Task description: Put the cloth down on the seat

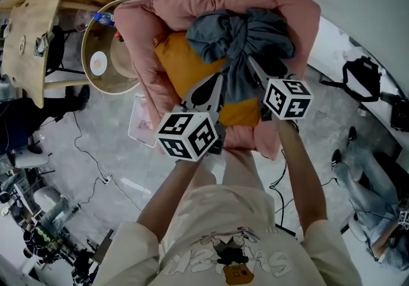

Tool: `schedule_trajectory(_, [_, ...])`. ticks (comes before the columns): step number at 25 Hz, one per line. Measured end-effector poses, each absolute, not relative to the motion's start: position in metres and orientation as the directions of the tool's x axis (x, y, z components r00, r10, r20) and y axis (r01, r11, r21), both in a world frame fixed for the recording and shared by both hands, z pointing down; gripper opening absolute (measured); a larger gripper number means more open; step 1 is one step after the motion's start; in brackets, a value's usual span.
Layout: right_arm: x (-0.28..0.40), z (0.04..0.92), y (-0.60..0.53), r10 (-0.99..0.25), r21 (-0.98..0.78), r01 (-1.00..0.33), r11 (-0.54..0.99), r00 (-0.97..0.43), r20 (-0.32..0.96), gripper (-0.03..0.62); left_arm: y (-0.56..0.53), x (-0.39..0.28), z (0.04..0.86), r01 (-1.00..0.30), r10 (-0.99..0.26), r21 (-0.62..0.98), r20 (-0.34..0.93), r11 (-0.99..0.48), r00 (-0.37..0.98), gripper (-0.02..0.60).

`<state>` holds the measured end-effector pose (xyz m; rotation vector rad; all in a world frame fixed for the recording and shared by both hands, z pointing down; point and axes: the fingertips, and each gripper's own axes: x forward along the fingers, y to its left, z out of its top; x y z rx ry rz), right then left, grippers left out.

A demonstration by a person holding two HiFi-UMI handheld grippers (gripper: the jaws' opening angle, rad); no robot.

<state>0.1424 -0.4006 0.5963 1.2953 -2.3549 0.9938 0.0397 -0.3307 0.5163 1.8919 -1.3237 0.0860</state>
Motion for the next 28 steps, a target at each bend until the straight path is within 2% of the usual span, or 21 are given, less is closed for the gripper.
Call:
schedule_trajectory(17, [0.136,0.53,-0.312,-0.714,-0.355,-0.864,0.358,-0.498,0.493,0.267,-0.265,0.014,0.469,-0.805,-0.764,0.562,0.431,-0.189,0.48,-0.008])
schedule_trajectory(23, [0.103,0.487,-0.255,-0.714,-0.378,-0.826,0.418,-0.556,0.425,0.108,-0.221,-0.005,0.452,-0.809,-0.758,0.538,0.42,-0.235,0.499,-0.008])
schedule_trajectory(28, [0.069,0.468,-0.196,-0.673,-0.363,-0.79,0.494,-0.612,0.416,0.081,-0.174,-0.02,0.434,-0.802,-0.753,0.528,0.397,-0.28,0.524,-0.006])
